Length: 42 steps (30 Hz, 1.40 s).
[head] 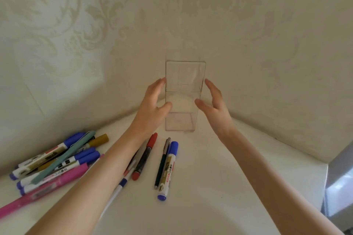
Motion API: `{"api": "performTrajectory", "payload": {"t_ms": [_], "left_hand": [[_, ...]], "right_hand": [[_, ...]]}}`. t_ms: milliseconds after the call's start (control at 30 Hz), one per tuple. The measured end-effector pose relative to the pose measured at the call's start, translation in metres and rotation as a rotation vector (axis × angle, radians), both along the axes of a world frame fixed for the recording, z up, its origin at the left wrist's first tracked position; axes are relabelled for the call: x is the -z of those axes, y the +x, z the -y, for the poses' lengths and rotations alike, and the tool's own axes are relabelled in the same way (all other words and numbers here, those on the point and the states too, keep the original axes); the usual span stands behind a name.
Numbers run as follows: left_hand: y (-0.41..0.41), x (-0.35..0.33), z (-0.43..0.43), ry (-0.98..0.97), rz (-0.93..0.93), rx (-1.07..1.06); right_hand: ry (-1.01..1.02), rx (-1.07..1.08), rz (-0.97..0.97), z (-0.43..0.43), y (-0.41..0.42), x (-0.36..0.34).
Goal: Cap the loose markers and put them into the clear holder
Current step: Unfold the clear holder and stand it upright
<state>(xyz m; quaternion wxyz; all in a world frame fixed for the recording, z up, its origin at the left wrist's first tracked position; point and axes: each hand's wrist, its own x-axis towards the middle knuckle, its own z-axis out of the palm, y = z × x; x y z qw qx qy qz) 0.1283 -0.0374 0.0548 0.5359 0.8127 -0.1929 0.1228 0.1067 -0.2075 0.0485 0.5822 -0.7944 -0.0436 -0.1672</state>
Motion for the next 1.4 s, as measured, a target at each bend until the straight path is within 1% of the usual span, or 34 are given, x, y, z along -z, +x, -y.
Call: {"api": "performTrajectory", "payload": {"t_ms": [100, 200, 300, 400, 500, 567, 633, 733, 800, 933, 1100, 1167, 1233, 1300, 1367, 1400], "left_hand": [[-0.004, -0.013, 0.000, -0.080, 0.067, 0.015], [0.002, -0.029, -0.002, -0.169, 0.098, 0.064], [0.019, -0.051, 0.003, -0.290, 0.085, 0.140], [0.040, -0.066, 0.011, -0.288, 0.063, 0.216], [0.060, -0.071, 0.015, -0.263, 0.038, 0.252], [0.069, -0.073, 0.016, -0.264, 0.025, 0.212], [0.074, -0.074, 0.017, -0.313, 0.000, 0.151], [0.078, -0.068, 0.017, -0.392, -0.023, 0.127], [0.077, -0.062, 0.018, -0.385, -0.039, 0.114], [0.081, -0.057, 0.020, -0.382, -0.089, 0.104], [0.077, -0.060, 0.023, -0.338, -0.098, 0.083], [0.068, -0.061, 0.016, -0.287, -0.095, 0.081], [0.052, -0.061, 0.000, -0.183, -0.056, 0.041], [0.023, -0.047, -0.022, -0.020, -0.025, 0.001], [-0.010, -0.021, -0.041, 0.159, -0.037, -0.024], [-0.023, -0.006, -0.047, 0.233, -0.052, -0.072]], "right_hand": [[-0.068, -0.003, 0.100, -0.003, -0.006, -0.014], [0.016, -0.016, 0.181, -0.005, -0.001, -0.031], [0.102, -0.014, 0.254, -0.003, 0.020, -0.052], [0.169, -0.075, 0.322, -0.002, 0.042, -0.073], [0.173, -0.101, 0.298, -0.002, 0.062, -0.083], [0.155, -0.094, 0.272, -0.001, 0.073, -0.085], [0.139, -0.063, 0.230, 0.002, 0.084, -0.085], [0.110, -0.002, 0.220, 0.001, 0.092, -0.087], [0.130, 0.047, 0.217, -0.001, 0.095, -0.088], [0.225, 0.117, 0.138, -0.001, 0.101, -0.088], [0.188, 0.089, 0.085, -0.001, 0.094, -0.092], [0.149, 0.112, 0.058, 0.002, 0.085, -0.093], [0.085, 0.196, 0.075, 0.007, 0.066, -0.090], [-0.030, 0.252, 0.100, 0.009, 0.034, -0.076], [-0.173, 0.234, 0.077, 0.007, -0.002, -0.048], [-0.236, 0.214, 0.045, 0.004, -0.019, -0.032]]}}
